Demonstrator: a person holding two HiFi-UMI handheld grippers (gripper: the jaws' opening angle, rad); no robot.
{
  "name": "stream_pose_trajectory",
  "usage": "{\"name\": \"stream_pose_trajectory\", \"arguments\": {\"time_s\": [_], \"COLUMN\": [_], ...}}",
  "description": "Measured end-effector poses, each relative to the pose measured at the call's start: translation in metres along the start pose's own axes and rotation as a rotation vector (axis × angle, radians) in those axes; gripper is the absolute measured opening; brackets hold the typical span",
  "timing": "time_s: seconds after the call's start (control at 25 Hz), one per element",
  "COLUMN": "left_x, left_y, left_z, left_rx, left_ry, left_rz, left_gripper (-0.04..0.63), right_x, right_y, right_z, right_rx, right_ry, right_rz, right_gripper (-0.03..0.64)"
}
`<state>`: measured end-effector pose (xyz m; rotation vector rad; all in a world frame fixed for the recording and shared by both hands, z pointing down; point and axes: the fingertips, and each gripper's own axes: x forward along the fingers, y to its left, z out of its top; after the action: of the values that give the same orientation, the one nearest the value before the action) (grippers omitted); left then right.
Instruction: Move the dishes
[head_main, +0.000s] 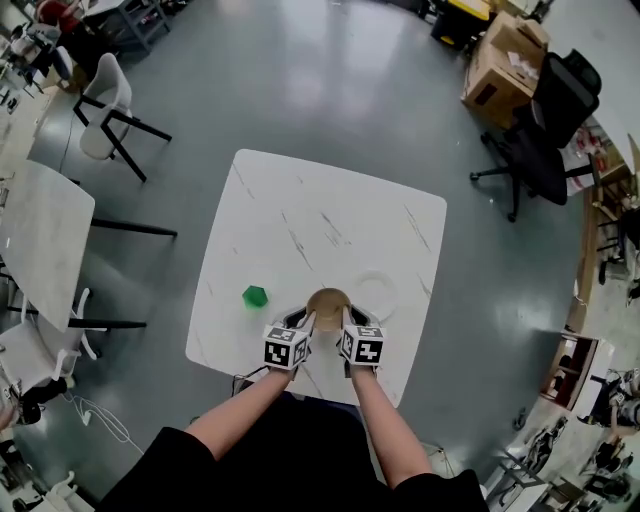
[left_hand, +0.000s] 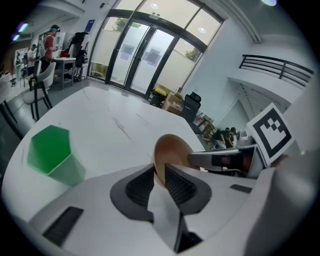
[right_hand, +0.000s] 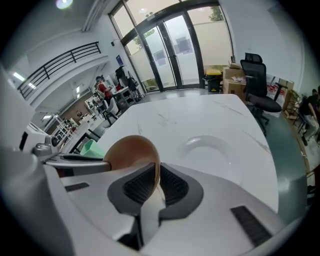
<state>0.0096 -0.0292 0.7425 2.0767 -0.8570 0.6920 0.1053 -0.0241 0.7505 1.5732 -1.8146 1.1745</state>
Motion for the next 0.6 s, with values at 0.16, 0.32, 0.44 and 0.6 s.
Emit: {"name": "stream_pose_trajectory", "arguments": {"time_s": [0.16, 0.32, 0.44, 0.6], "left_x": [-0.013, -0.017, -0.014, -0.010], "left_y": [0.032, 0.054, 0.063, 0.066], "left_z": [-0.007, -0.016, -0.025, -0.030], "left_rx": [-0.054, -0.069, -0.063, -0.059], "left_ry": [-0.023, -0.018, -0.002, 0.006], "left_rz": [0.042, 0.044, 0.041, 0.018], "left_gripper": [0.078, 0.078, 0.078, 0.080], "right_x": [0.021, 0.038, 0.045, 0.049], "right_y": [0.029, 0.045, 0.050, 0.053], "right_z": [-0.005, -0.012, -0.019, -0.023], "right_rx": [-0.046, -0.073, -0.086, -0.098], "right_ry": [0.020, 0.040, 0.057, 0.058], "right_rz": [0.031, 0.059, 0.053, 0.039], "right_gripper": [0.044, 0.046, 0.045, 0.046]}}
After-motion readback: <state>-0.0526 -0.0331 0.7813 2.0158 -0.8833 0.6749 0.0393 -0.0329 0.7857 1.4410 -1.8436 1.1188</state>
